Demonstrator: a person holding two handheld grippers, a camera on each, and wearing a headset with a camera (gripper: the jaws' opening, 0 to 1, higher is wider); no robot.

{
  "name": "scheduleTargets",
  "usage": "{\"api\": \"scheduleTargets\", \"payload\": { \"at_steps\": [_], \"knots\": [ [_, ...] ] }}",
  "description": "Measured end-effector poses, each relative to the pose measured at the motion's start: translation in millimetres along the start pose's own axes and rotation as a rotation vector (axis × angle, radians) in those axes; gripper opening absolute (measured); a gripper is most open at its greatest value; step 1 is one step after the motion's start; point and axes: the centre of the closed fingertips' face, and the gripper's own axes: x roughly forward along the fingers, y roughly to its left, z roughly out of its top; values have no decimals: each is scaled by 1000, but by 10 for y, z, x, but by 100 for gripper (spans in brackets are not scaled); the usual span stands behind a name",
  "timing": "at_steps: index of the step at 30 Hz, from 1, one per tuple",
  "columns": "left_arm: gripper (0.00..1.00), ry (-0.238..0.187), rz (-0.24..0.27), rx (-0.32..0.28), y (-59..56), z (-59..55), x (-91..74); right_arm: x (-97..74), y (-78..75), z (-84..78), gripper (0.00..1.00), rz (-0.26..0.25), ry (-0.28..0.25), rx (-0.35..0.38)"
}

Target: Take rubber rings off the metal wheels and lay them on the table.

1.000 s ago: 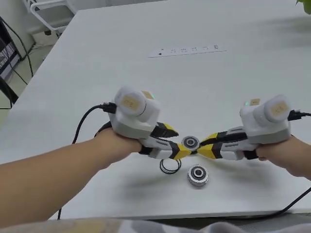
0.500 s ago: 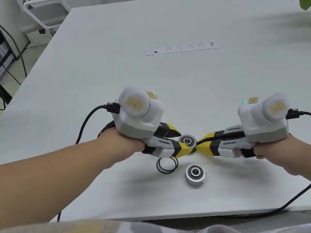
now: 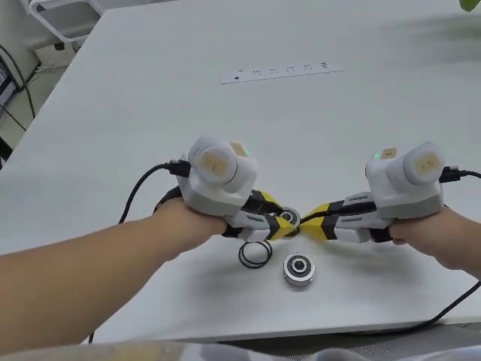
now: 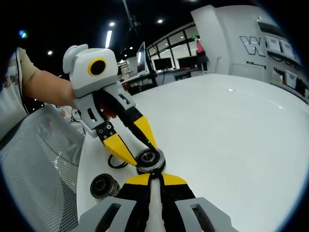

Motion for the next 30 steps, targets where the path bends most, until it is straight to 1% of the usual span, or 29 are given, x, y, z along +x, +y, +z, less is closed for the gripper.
{"api": "scheduleTargets", "payload": {
  "at_steps": [3,5,6,7,8,13,20,25,30],
  "knots": [
    [17,1,15,7,25,0,2,0,-3,-1,4,0,-1,2],
    [16,5,27,32,30,-5,8,0,-3,-1,4,-1,-3,7],
    [15,8,30,54,16,-6,8,0,-3,0,4,-2,-5,11],
    [14,19,27,47,-4,-24,8,0,-5,1,4,-3,-5,11],
    [14,7,35,56,3,1,9,-1,-6,1,4,-4,-6,12],
    [14,16,49,86,3,1,11,-11,-8,8,3,-8,-5,4],
    [14,21,63,91,6,1,11,-17,-21,13,0,-17,-4,13],
    [14,24,74,93,8,1,15,-26,-30,22,0,-20,-8,55],
    [14,23,79,91,10,-1,17,-49,-36,40,0,-18,-26,113]
  ]
}}
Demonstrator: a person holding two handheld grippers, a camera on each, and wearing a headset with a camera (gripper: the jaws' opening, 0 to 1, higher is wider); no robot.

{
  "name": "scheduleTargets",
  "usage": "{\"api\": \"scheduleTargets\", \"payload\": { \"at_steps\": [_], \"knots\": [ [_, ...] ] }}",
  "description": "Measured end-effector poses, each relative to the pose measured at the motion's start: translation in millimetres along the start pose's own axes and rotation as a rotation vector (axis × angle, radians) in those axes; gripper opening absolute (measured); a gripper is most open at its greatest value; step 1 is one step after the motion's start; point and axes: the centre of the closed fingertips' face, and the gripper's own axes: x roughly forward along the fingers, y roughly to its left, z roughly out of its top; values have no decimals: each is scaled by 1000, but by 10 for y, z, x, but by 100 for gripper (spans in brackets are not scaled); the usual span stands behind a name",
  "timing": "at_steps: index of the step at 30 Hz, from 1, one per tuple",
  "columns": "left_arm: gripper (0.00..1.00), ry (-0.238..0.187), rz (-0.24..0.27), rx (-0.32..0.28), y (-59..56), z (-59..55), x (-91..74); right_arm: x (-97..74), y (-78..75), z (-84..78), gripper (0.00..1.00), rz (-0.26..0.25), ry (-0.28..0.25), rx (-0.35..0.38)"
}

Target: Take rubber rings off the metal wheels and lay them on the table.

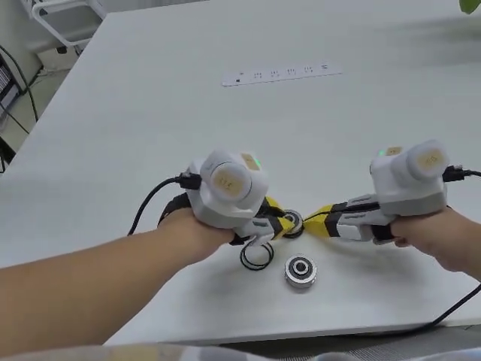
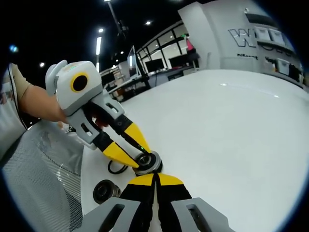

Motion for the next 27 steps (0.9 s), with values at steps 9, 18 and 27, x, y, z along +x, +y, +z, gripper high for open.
{"api": "scheduleTargets", "payload": {
  "at_steps": [9,18,27],
  "knots": [
    [14,-1,4,0,0,-1,1,-21,6,26,0,3,-45,126],
    [14,0,11,-6,-8,-2,1,-33,25,108,0,14,-102,207],
    [13,4,13,-15,-6,-1,4,-30,40,122,0,11,-103,237]
  ]
}}
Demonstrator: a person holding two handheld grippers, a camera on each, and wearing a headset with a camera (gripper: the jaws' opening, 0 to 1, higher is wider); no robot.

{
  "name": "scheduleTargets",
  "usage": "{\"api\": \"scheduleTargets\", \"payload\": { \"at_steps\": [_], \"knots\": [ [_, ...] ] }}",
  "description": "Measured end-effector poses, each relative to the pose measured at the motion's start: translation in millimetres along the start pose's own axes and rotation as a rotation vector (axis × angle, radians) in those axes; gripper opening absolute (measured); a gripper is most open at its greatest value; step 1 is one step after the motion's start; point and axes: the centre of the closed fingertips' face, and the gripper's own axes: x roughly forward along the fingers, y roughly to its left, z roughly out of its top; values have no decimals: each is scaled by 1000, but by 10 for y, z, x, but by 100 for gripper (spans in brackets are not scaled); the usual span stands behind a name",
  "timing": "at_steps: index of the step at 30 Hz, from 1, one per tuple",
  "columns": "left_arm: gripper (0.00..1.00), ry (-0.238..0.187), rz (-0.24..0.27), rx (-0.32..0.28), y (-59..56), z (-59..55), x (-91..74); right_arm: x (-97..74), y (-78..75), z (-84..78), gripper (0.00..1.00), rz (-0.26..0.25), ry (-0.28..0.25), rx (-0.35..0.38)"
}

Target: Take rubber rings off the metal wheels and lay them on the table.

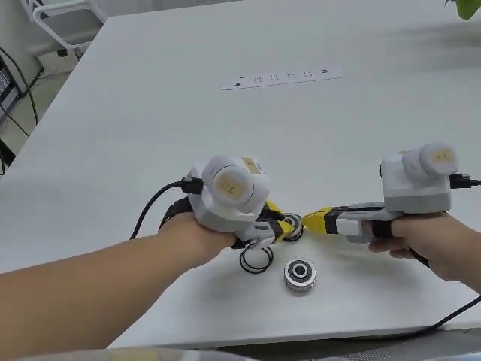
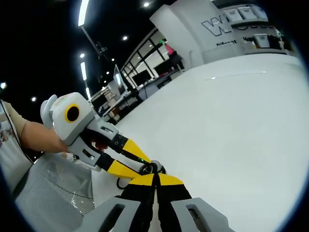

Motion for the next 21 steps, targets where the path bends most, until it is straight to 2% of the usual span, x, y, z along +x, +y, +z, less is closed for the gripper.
{"api": "scheduleTargets", "payload": {
  "at_steps": [14,21],
  "knots": [
    [13,5,4,-1,6,-2,3,37,71,18,0,20,-10,33],
    [13,2,9,-4,3,0,5,62,174,31,0,58,-17,58]
  ]
}}
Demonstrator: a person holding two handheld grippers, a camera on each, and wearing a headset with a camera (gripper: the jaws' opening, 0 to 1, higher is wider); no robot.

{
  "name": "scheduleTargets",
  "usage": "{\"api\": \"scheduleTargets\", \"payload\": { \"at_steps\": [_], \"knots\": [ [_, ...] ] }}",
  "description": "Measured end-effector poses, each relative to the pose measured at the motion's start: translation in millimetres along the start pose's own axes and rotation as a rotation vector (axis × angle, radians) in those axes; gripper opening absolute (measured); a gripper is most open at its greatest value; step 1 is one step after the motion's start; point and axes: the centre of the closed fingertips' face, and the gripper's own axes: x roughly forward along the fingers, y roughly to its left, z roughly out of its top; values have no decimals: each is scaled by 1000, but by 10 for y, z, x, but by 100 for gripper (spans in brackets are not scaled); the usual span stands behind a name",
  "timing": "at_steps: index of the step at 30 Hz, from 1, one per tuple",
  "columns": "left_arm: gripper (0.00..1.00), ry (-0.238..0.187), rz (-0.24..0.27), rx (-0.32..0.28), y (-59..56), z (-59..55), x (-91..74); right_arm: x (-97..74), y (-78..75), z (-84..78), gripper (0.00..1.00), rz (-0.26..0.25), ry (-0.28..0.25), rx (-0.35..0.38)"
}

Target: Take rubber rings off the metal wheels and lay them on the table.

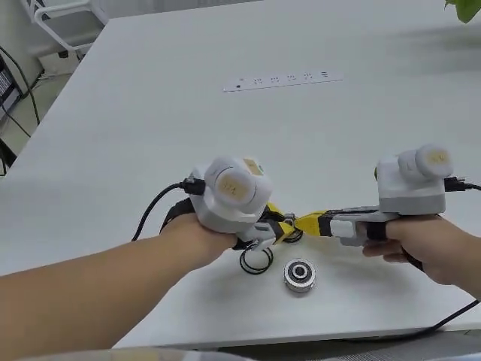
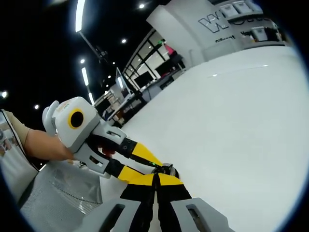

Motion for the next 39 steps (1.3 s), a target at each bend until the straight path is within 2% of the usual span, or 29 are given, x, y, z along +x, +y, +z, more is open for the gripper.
{"api": "scheduleTargets", "payload": {
  "at_steps": [1,2,3,4,5,7,10,18,21,24,28,39],
  "knots": [
    [13,0,1,1,0,1,0,25,89,61,0,41,-25,27],
    [13,0,1,0,-2,0,-1,22,60,46,0,19,-8,16],
    [13,-1,1,1,0,1,-1,37,171,100,0,83,-35,15],
    [13,-3,1,2,1,3,-2,40,132,84,0,50,-21,51],
    [13,-4,1,0,0,3,-3,43,117,78,0,46,-20,27],
    [13,-6,5,-4,2,4,-3,40,107,77,0,50,-26,56],
    [13,-4,8,-13,3,8,1,33,89,75,0,41,-34,57],
    [14,-7,-1,-5,0,21,8,16,-25,61,0,-30,-3,10],
    [15,-4,4,10,-1,28,2,3,-32,64,0,-34,-3,8],
    [16,-6,0,-11,8,33,-9,-18,-41,68,0,-42,-5,5],
    [20,-6,-15,-9,-28,35,-45,-35,-34,73,0,-44,-6,2],
    [26,-54,-27,-22,-92,106,-292,-71,28,158,0,-33,-28,-7]
  ]
}}
